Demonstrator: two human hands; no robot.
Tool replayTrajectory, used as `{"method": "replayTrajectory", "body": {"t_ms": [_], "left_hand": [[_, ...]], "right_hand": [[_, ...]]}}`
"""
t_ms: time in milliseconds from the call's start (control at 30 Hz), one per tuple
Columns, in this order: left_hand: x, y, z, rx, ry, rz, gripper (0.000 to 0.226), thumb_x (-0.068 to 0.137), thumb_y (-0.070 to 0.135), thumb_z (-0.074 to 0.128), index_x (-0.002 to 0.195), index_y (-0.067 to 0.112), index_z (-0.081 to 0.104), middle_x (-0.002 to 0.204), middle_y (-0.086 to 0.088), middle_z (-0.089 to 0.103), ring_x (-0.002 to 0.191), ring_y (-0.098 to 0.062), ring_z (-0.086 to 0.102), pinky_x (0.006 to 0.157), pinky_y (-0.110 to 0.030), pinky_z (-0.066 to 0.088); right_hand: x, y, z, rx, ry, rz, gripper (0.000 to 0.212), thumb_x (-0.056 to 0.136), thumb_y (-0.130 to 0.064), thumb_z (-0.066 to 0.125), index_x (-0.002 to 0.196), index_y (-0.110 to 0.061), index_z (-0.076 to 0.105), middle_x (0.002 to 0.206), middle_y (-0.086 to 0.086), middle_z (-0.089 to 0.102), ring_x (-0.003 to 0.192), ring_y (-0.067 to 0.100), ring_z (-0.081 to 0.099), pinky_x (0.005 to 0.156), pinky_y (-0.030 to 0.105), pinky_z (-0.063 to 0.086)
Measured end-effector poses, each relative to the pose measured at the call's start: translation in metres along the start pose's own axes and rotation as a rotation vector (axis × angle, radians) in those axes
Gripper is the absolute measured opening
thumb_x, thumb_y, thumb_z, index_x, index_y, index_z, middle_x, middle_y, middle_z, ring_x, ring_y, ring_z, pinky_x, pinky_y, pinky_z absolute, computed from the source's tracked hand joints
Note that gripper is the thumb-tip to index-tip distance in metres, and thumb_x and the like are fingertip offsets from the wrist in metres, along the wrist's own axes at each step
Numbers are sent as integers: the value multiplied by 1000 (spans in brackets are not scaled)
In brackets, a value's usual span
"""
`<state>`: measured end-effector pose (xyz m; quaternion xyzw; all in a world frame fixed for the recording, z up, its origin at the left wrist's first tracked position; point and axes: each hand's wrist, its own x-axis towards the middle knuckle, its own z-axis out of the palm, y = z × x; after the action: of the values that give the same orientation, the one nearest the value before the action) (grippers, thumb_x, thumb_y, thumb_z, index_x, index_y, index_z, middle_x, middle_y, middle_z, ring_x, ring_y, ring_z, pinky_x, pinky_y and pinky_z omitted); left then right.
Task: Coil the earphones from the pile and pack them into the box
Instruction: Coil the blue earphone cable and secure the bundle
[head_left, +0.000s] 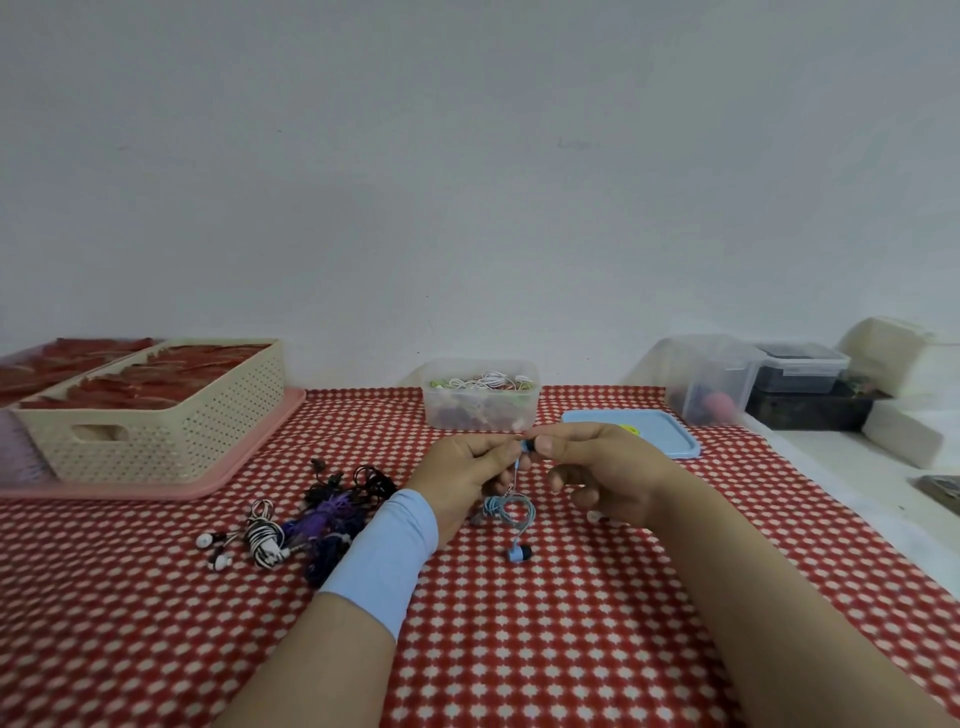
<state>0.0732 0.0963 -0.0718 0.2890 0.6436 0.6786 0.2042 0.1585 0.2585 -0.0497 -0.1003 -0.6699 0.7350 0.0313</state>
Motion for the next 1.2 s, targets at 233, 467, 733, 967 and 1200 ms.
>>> {"method": "replayTrajectory", "body": {"t_ms": [233,467,733,967,1200], "left_hand": [[-1,0,-2,32,-28,4,15,95,11,62,96,14,77,74,2,70,64,-8,53,70,-24,50],[-1,1,0,-2,-37,12,17,95,10,61,97,14,77,75,0,70,66,-9,54,71,-26,50],[0,2,4,-155,-19,-50,16,96,10,58,96,9,74,74,0,67,63,-8,53,65,-21,49],[1,3,1,-212,-32,-95,15,96,8,58,104,4,69,78,-1,67,63,-6,54,61,-18,49],[-4,5,-3,-85,-114,-96,14,97,4,56,93,6,70,72,0,68,60,-7,53,61,-18,50]], "right_hand": [[-6,-4,3,-35,-23,24,19,79,-13,71,96,-8,78,81,5,73,56,12,59,36,16,32],[-4,-4,1,-50,-16,6,20,76,-15,73,95,-10,79,78,6,72,56,12,61,37,18,35],[-7,-5,7,-42,23,-59,14,91,-11,67,103,-8,75,80,4,71,56,14,61,41,23,46],[-8,-4,5,-45,27,-96,13,93,-11,66,102,-6,75,89,8,75,61,15,65,43,25,50],[-8,-5,1,-126,-15,9,10,88,-15,70,92,-13,79,85,5,75,59,13,64,45,25,53]]}}
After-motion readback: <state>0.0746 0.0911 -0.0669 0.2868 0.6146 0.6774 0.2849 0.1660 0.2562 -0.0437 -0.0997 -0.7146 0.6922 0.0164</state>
